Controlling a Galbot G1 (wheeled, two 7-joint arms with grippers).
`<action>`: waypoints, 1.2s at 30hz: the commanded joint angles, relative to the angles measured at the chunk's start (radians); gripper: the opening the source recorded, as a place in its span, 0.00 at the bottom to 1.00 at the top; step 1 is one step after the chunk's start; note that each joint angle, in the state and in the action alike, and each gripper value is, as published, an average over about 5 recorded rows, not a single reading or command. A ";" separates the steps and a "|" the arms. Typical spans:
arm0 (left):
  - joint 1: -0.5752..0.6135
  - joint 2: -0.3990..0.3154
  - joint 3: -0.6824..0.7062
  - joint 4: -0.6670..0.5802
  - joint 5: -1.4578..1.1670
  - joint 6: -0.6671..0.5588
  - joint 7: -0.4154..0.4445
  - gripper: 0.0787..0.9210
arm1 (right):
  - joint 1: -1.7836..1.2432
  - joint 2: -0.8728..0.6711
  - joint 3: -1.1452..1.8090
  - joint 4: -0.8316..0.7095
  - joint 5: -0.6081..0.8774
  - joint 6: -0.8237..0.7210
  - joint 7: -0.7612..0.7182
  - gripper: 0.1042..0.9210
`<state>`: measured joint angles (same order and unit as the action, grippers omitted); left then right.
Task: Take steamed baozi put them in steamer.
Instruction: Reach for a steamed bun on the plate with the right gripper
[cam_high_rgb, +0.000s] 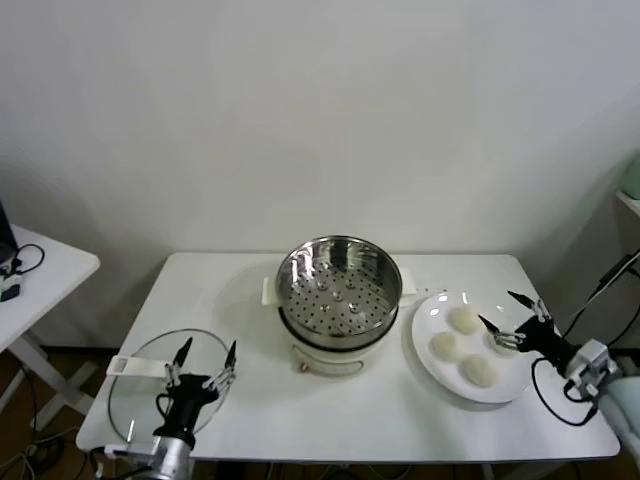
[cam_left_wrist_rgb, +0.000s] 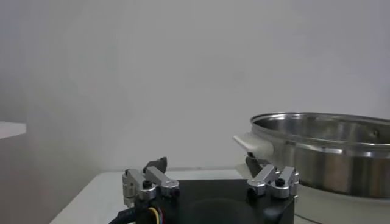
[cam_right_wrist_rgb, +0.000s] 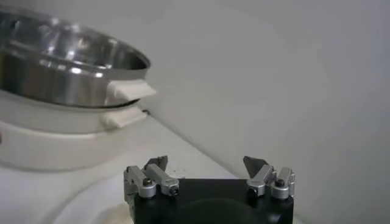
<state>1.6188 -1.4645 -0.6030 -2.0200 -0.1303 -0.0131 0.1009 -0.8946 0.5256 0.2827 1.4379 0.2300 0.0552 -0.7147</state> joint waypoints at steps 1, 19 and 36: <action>-0.017 0.012 0.010 0.019 -0.012 0.009 -0.016 0.88 | 0.515 -0.164 -0.427 -0.205 -0.131 0.048 -0.333 0.88; -0.036 0.020 -0.005 0.026 -0.043 0.032 -0.028 0.88 | 1.048 0.215 -0.997 -0.597 -0.456 0.087 -0.590 0.88; -0.039 0.020 -0.021 0.018 -0.046 0.046 -0.036 0.88 | 0.888 0.418 -0.900 -0.742 -0.570 0.101 -0.499 0.88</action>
<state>1.5829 -1.4427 -0.6236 -2.0014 -0.1755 0.0305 0.0668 -0.0100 0.8758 -0.5962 0.7580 -0.2953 0.1543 -1.2160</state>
